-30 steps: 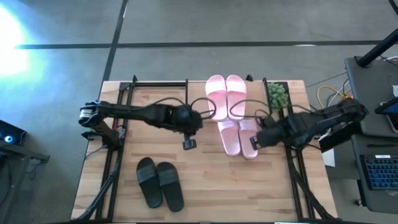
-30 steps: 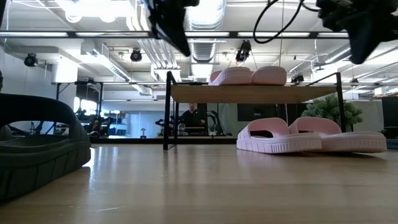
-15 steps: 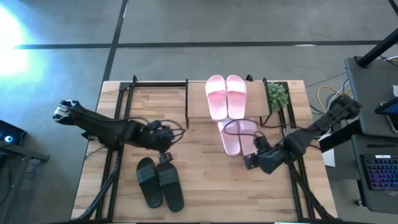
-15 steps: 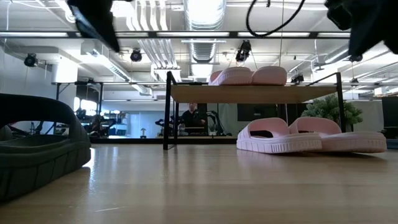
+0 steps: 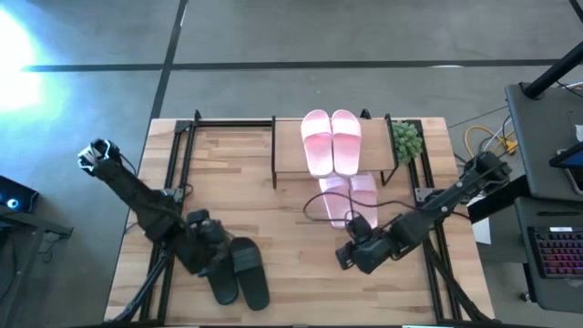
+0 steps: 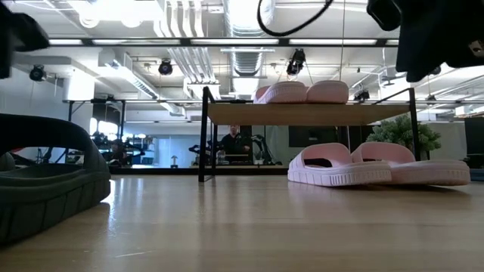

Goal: Pick and place slides into the shelf
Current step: Put the black slipper under the shelf

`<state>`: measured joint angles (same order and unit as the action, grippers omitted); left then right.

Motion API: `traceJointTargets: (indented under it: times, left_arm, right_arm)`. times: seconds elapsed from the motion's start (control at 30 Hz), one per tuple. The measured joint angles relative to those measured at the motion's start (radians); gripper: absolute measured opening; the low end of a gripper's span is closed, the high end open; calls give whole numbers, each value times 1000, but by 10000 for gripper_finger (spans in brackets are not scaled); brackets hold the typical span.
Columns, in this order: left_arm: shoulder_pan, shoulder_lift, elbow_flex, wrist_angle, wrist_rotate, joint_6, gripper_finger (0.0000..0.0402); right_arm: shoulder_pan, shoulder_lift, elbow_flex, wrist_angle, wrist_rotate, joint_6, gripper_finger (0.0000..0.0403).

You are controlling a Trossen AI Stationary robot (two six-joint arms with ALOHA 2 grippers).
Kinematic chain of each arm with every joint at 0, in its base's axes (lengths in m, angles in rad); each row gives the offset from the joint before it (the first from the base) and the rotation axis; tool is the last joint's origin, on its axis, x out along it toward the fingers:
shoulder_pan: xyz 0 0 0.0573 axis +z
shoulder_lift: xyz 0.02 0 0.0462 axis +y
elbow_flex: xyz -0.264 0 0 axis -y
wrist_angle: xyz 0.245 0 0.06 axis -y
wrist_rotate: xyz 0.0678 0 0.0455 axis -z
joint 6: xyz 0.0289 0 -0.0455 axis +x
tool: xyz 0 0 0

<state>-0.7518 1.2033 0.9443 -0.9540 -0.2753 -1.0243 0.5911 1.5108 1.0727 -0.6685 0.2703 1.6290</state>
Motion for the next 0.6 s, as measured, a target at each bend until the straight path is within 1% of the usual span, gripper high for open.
traceJointTargets:
  times: [0.1,0.17,0.33,0.43,0.53,0.6]
  left_arm:
    - [-68,25,22,3,-3,-17,117]
    - [-110,45,33,1,-18,-20,128]
    - [-199,129,53,-2,-63,-128,131]
    - [-240,207,77,-8,-67,-194,131]
    - [-271,307,118,-67,-67,-288,131]
    - [-282,377,157,-142,-67,-353,131]
  right_arm:
    - [0,51,64,-89,-14,-50,82]
    - [4,80,112,-170,-13,-85,99]
    - [19,134,210,-364,-7,-151,135]
    - [34,148,246,-427,-3,-177,154]
    - [52,154,256,-469,22,-182,169]
    - [62,154,257,-484,42,-182,177]
